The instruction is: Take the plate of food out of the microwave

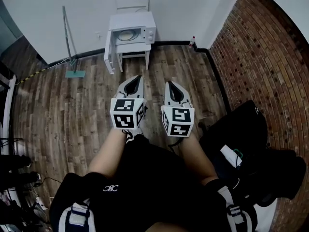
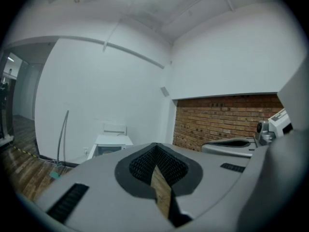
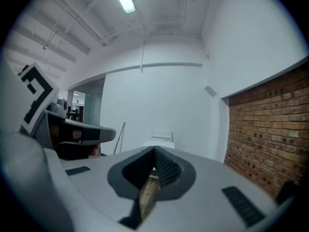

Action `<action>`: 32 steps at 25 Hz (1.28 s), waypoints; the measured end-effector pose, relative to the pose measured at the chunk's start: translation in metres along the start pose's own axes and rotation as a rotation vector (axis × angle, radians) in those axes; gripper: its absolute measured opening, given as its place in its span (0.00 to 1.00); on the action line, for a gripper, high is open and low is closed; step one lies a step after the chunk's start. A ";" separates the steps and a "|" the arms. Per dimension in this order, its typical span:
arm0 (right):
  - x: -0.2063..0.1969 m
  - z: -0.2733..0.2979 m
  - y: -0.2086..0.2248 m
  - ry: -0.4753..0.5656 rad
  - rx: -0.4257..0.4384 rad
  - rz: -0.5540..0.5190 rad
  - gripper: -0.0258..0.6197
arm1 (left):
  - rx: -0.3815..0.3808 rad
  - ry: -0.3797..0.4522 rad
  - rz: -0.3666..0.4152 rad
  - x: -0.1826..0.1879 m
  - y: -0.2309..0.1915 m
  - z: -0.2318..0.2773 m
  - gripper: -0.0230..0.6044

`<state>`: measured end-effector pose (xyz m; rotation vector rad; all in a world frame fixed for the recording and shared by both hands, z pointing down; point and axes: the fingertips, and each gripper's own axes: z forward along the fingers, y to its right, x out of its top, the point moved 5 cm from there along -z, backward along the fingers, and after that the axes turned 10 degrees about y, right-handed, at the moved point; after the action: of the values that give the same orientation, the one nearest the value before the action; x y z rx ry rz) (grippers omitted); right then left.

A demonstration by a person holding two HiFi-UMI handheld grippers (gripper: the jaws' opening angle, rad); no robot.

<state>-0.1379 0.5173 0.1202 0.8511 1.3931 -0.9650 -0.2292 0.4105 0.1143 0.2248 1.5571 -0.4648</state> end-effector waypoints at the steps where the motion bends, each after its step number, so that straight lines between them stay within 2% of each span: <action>1: 0.001 0.012 0.001 0.000 -0.003 -0.005 0.05 | -0.003 0.008 -0.010 0.003 -0.009 0.012 0.03; 7: 0.000 0.092 0.006 -0.020 -0.019 -0.037 0.05 | -0.026 -0.021 -0.032 0.010 -0.061 0.084 0.02; 15: 0.002 0.184 -0.009 -0.027 0.003 -0.073 0.05 | -0.036 -0.037 -0.055 0.013 -0.123 0.143 0.03; 23: -0.021 0.230 -0.025 -0.084 0.044 -0.073 0.05 | -0.001 -0.073 -0.093 -0.007 -0.163 0.160 0.02; 32: -0.037 0.276 -0.029 -0.097 0.122 -0.040 0.05 | 0.087 -0.101 -0.083 -0.016 -0.195 0.179 0.02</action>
<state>-0.0535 0.2538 0.1654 0.8583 1.2828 -1.1168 -0.1488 0.1622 0.1627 0.2005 1.4536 -0.6009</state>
